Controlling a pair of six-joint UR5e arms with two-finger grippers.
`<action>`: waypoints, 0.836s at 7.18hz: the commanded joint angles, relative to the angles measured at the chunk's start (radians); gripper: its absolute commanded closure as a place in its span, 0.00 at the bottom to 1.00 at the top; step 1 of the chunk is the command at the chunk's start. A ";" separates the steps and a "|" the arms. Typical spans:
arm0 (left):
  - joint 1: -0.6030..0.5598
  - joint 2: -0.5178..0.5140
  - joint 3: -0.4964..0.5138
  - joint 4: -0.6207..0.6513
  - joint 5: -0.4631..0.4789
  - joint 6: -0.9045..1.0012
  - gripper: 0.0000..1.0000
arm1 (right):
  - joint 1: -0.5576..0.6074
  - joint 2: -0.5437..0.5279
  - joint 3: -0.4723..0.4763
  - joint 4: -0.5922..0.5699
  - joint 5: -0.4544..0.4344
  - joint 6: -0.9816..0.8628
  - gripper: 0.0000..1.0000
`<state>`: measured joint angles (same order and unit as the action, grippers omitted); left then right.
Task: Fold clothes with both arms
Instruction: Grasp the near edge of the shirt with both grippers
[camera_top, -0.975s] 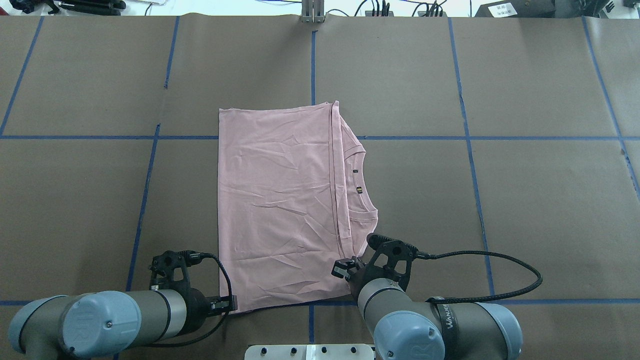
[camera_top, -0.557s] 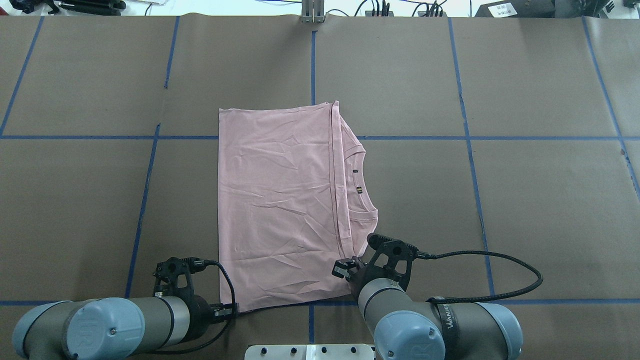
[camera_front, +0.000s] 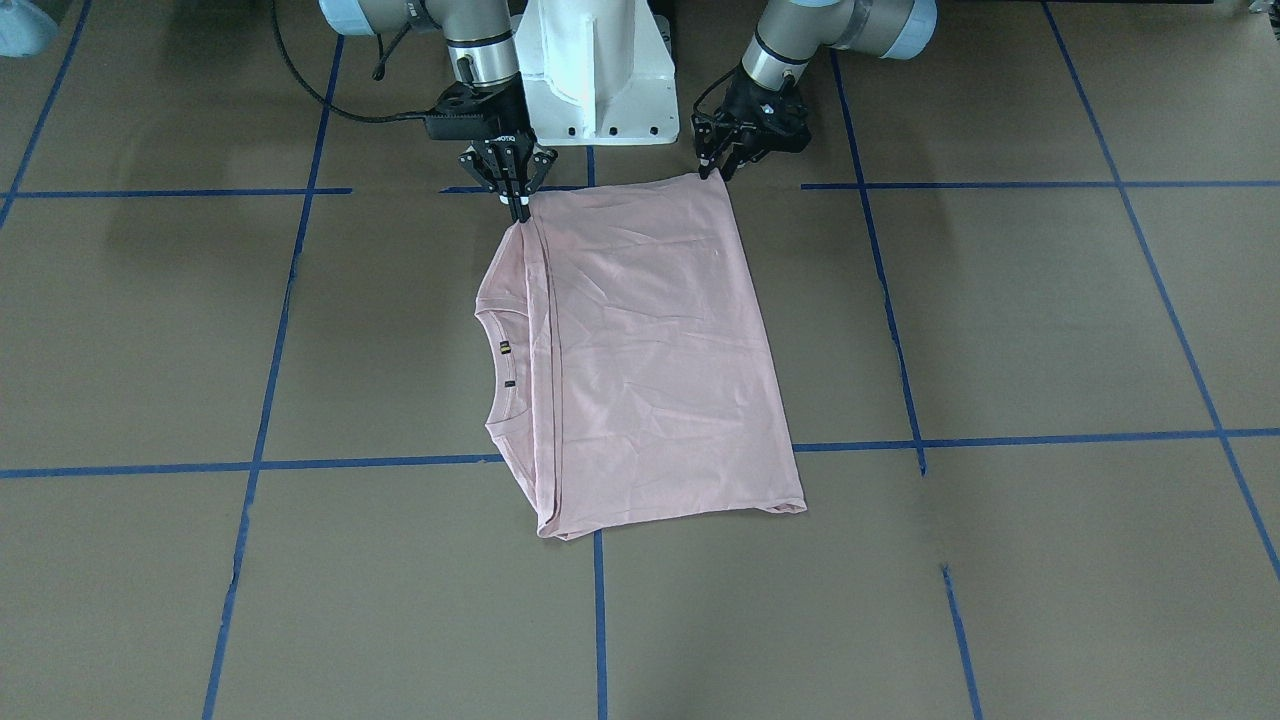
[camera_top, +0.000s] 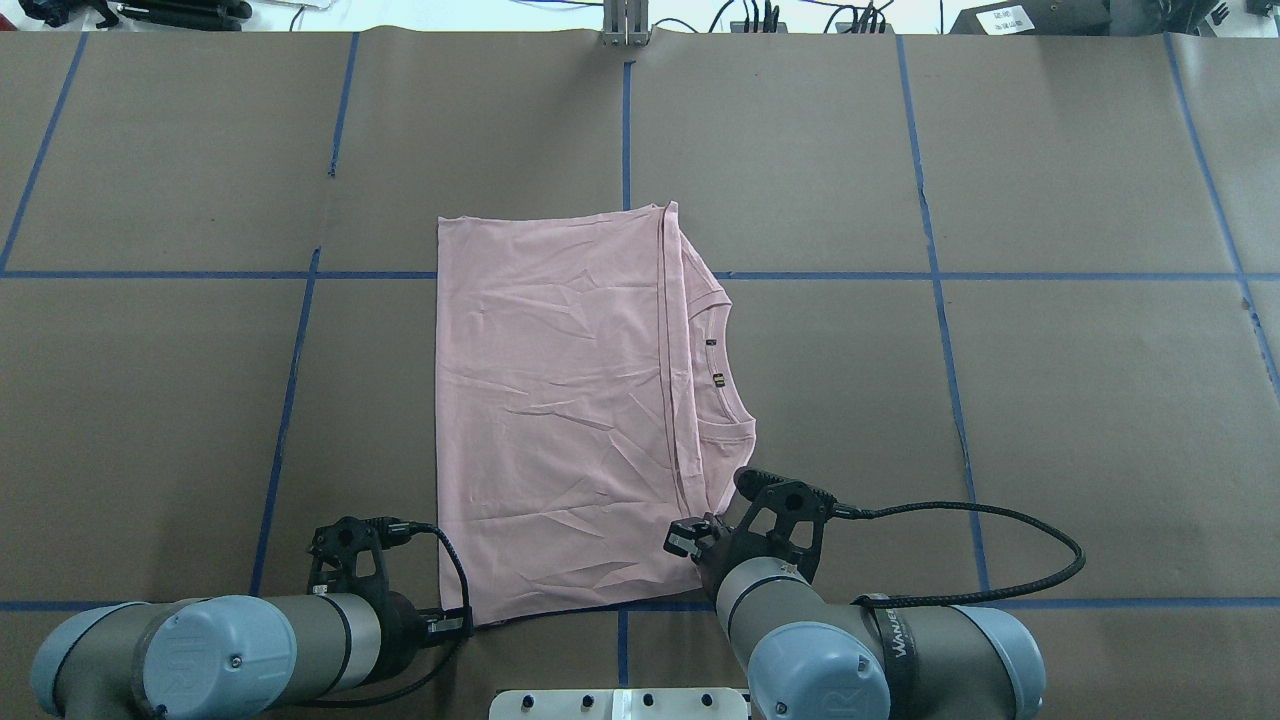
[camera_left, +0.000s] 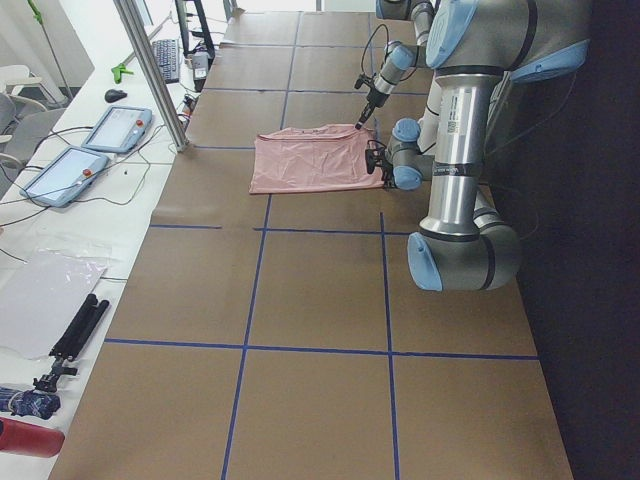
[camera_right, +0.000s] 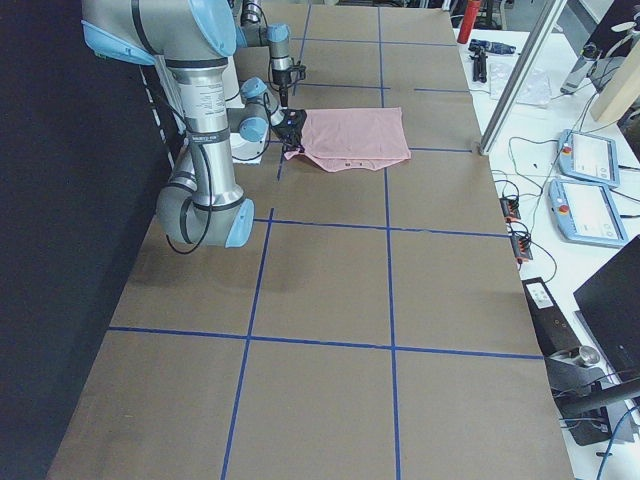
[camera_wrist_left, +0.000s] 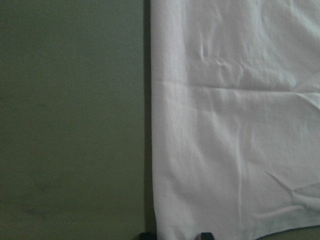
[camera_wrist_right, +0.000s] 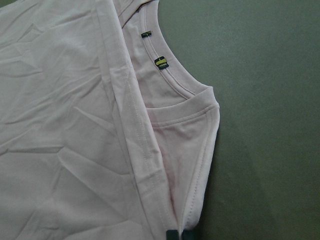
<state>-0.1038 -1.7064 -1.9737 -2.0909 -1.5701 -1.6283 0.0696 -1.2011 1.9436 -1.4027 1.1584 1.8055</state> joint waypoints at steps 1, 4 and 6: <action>0.000 -0.001 0.003 0.000 -0.001 0.001 0.84 | 0.001 0.000 0.000 -0.001 0.001 0.000 1.00; -0.004 0.002 -0.010 0.000 -0.001 0.008 1.00 | -0.001 -0.003 -0.002 -0.001 0.000 0.000 1.00; -0.016 0.008 -0.113 0.053 -0.013 0.016 1.00 | -0.001 -0.006 0.005 -0.001 0.004 -0.005 1.00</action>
<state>-0.1152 -1.7024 -2.0168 -2.0779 -1.5754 -1.6169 0.0684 -1.2059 1.9429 -1.4035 1.1598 1.8046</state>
